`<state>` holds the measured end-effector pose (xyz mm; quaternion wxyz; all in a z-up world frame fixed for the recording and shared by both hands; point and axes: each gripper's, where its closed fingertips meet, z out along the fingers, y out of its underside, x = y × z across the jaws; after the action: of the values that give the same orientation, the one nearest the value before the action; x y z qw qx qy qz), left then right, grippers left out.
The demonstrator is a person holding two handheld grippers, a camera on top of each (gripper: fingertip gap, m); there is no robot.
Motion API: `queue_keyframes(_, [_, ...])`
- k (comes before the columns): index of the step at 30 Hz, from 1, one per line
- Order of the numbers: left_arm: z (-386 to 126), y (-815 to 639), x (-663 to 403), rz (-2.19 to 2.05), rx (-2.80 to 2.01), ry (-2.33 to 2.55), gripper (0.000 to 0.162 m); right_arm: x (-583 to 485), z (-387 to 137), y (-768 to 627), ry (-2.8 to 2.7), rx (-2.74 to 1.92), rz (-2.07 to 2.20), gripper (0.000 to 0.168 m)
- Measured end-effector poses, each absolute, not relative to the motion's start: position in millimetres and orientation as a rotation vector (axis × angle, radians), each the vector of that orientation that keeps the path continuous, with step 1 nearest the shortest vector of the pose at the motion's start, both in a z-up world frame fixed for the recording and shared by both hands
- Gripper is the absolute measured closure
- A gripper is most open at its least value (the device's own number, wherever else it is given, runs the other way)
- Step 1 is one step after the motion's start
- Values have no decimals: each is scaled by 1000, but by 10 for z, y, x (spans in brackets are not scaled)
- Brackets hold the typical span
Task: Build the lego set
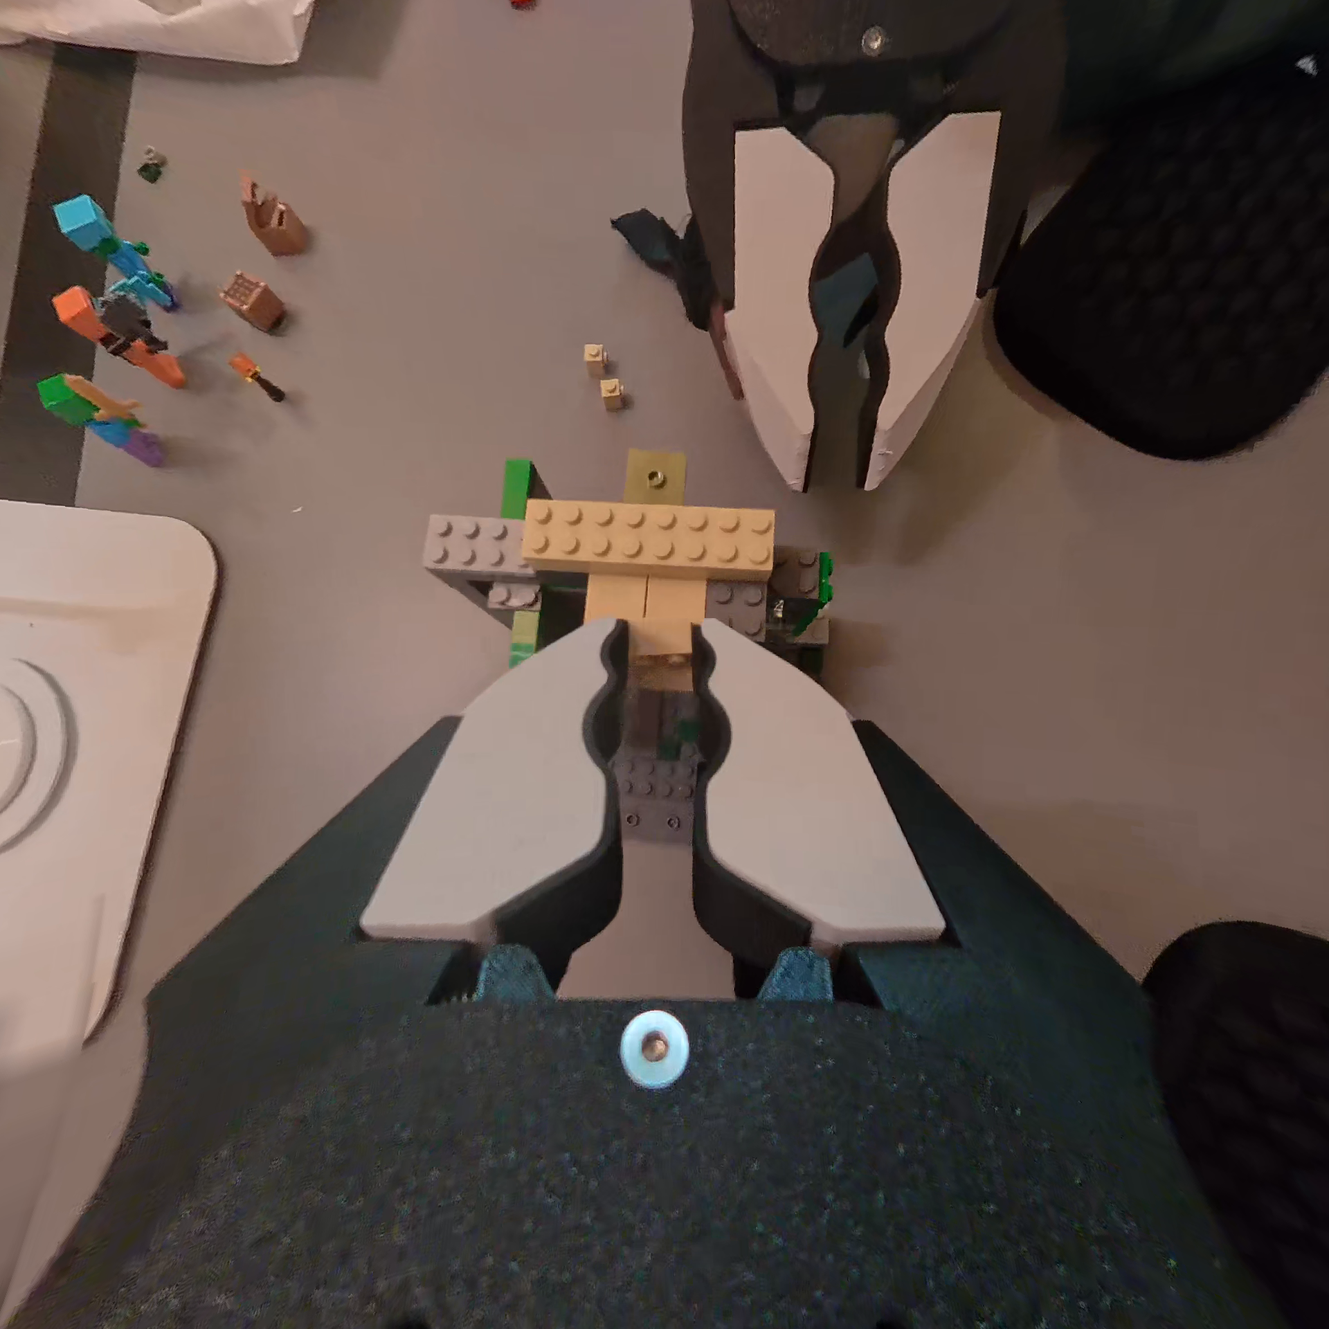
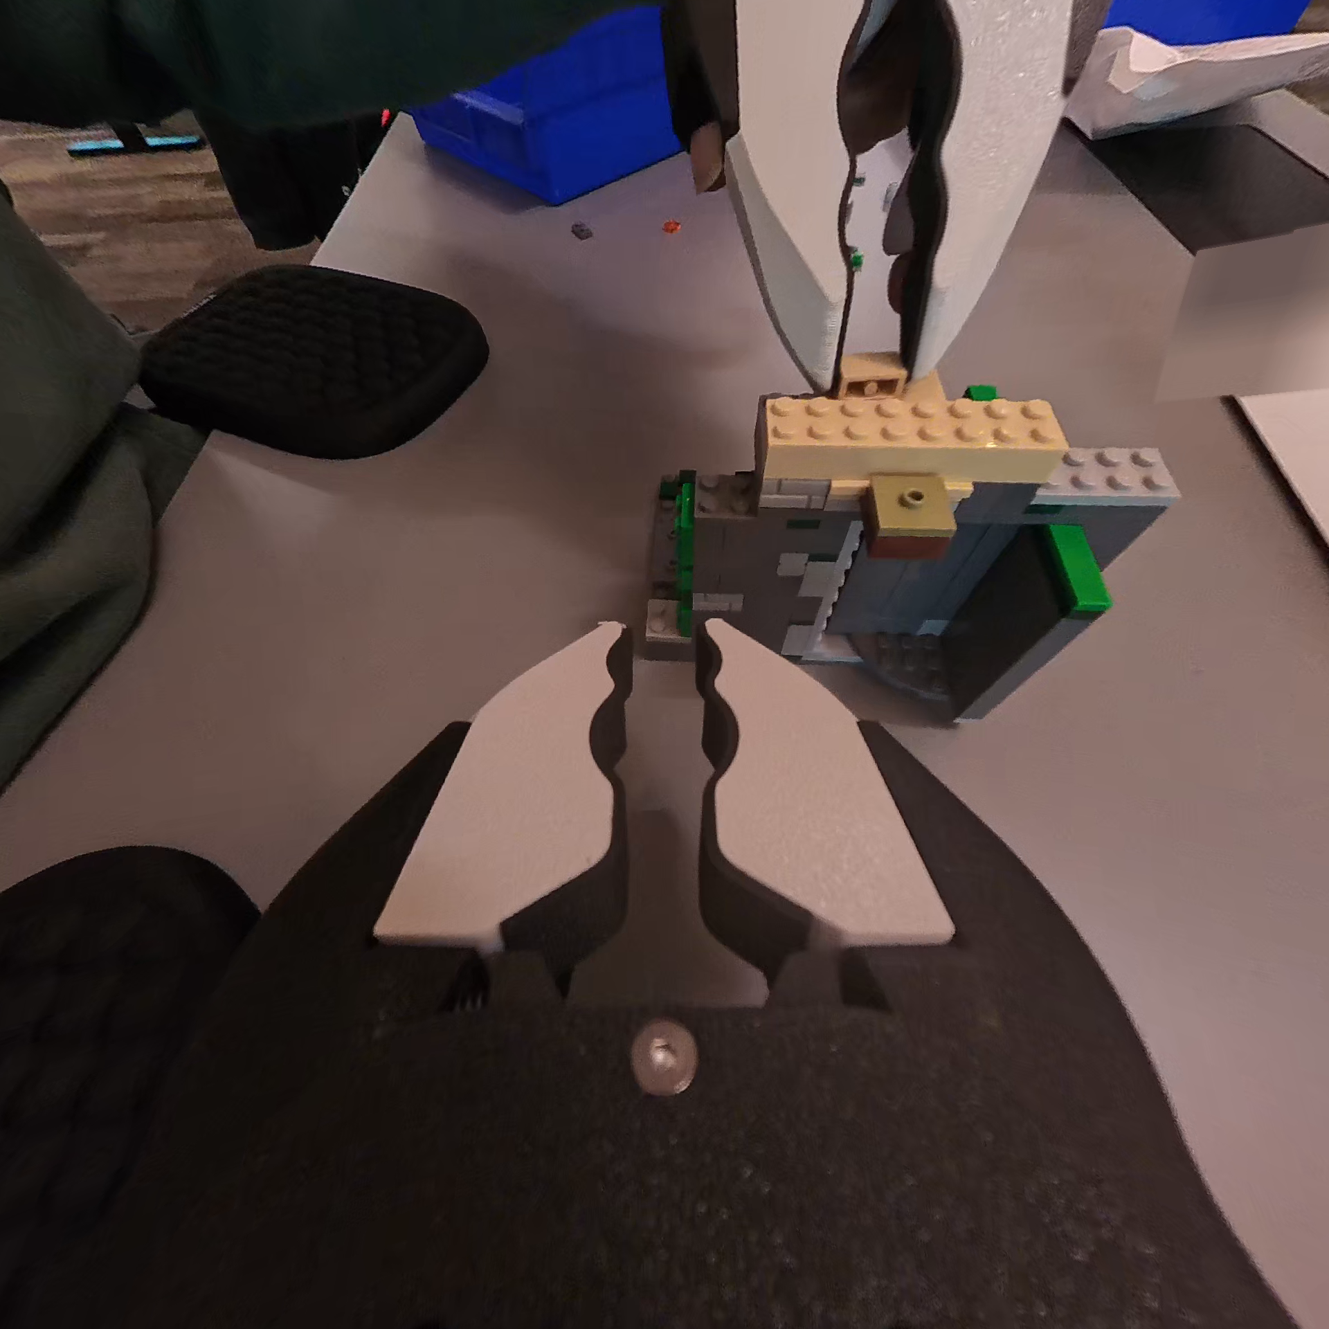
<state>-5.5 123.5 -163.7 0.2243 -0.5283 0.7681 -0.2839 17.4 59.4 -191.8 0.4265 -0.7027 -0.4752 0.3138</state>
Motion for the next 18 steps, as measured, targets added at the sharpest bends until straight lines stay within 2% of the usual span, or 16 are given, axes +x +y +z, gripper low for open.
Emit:
queue_keyframes(7, [-1302, 1096, -15, -545, -1270, 2121, 146, 186, -1475, 696, -963, -1683, 856, 152])
queue_keyframes(14, [-962, 700, 32, -184, -957, 1974, 146, -63, -999, 609, -595, -1637, 1312, 141])
queue_keyframes(18, [-970, 566, -12, -115, -906, 1940, 146, -157, -914, 519, -540, -1599, 1474, 143])
